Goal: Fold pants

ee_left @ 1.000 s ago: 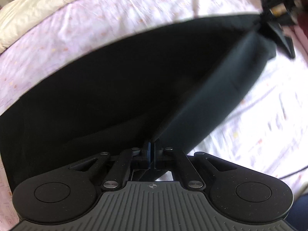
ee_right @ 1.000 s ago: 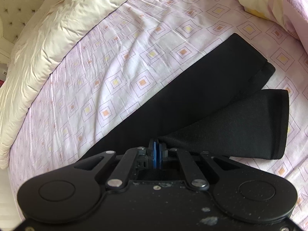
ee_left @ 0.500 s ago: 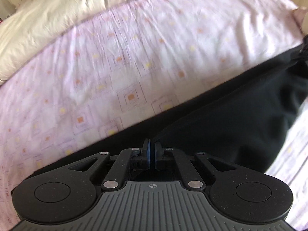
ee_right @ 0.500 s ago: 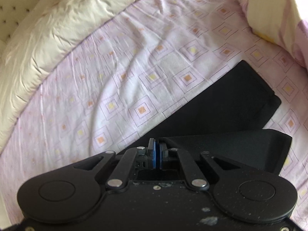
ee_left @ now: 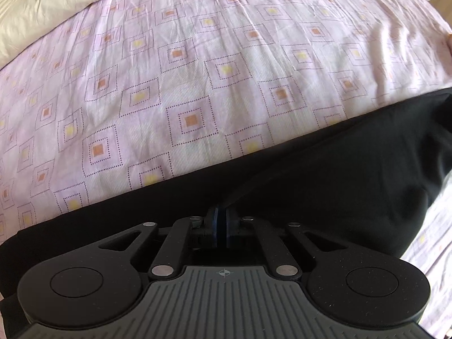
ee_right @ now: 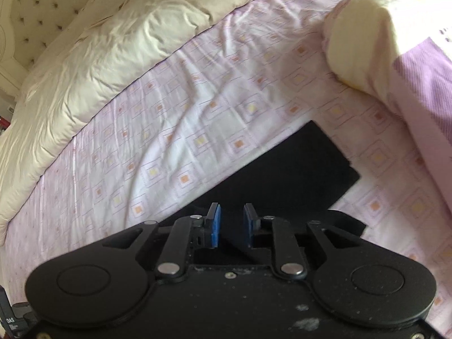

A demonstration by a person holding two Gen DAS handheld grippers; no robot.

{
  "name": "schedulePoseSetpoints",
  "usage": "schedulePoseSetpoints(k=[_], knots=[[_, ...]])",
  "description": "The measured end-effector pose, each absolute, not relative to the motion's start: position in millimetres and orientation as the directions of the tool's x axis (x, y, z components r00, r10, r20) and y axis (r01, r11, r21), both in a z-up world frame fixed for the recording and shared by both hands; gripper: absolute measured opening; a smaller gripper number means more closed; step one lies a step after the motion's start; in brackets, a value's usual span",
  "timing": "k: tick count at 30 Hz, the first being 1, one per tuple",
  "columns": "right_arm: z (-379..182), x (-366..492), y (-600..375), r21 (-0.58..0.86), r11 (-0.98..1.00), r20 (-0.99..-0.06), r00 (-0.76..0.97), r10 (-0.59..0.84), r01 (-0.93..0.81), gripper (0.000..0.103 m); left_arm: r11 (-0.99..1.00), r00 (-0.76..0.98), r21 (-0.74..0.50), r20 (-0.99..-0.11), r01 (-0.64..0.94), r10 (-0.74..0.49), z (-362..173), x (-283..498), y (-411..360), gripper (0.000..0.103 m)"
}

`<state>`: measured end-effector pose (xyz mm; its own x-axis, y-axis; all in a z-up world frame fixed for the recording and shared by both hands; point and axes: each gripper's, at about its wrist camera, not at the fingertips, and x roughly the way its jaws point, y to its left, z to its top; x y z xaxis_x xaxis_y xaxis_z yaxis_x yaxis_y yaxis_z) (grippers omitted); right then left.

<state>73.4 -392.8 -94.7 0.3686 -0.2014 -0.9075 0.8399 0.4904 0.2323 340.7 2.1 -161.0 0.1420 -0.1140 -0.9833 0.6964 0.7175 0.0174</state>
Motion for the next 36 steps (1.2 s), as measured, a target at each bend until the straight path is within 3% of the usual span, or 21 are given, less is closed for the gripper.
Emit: schedulePoseSetpoints(k=[6, 8, 9, 15, 17, 18, 24, 29, 33, 36], knots=[[-98.7, 46.1, -377.8, 0.134, 0.568, -0.933, 0.297, -0.204, 0.812, 0.026, 0.703, 0.146, 0.040, -0.985, 0.710, -0.091, -162.9, 341.8, -0.9, 0.004], [-104.0, 48.1, -363.5, 0.105, 0.624, -0.936, 0.289, -0.201, 0.775, 0.042, 0.710, 0.144, 0.033, -0.985, 0.703, -0.097, -162.4, 342.9, 1.1, 0.004], [-109.4, 50.7, -354.6, 0.092, 0.652, -0.938, 0.285, -0.197, 0.753, 0.045, 0.714, 0.142, 0.029, -0.985, 0.699, -0.100, -162.5, 342.1, 1.6, 0.004], [-148.0, 71.6, -319.5, -0.014, 0.782, -0.966, 0.192, -0.171, 0.623, 0.042, 0.717, 0.138, 0.027, -0.986, 0.697, -0.097, -163.6, 344.7, 0.3, 0.004], [-153.9, 77.4, -319.9, -0.097, 0.817, -0.965, 0.147, -0.216, 0.568, 0.022, 0.717, 0.138, 0.028, -0.986, 0.697, -0.096, -164.0, 345.2, 0.0, 0.004], [-152.2, 82.0, -323.2, -0.142, 0.827, -0.955, 0.143, -0.259, 0.544, 0.020, 0.717, 0.138, 0.027, -0.986, 0.696, -0.096, -163.9, 345.1, -0.1, 0.004], [-122.1, 101.9, -394.5, -0.294, 0.723, -0.855, 0.167, -0.492, 0.625, 0.023, 0.713, 0.135, 0.026, -0.986, 0.701, -0.097, -163.9, 345.4, -1.0, 0.004], [-96.9, 96.4, -424.5, -0.166, 0.653, -0.837, 0.245, -0.490, 0.739, 0.027, 0.710, 0.136, 0.026, -0.986, 0.703, -0.100, -163.4, 345.3, -1.1, 0.004], [-101.6, 81.3, -421.1, -0.026, 0.601, -0.877, 0.270, -0.398, 0.799, 0.030, 0.712, 0.137, 0.019, -0.985, 0.701, -0.108, -164.4, 345.1, 0.6, 0.004], [-116.6, 73.3, -414.1, -0.020, 0.572, -0.895, 0.240, -0.375, 0.820, 0.029, 0.714, 0.133, 0.015, -0.985, 0.700, -0.109, -164.1, 345.8, 1.7, 0.004]])
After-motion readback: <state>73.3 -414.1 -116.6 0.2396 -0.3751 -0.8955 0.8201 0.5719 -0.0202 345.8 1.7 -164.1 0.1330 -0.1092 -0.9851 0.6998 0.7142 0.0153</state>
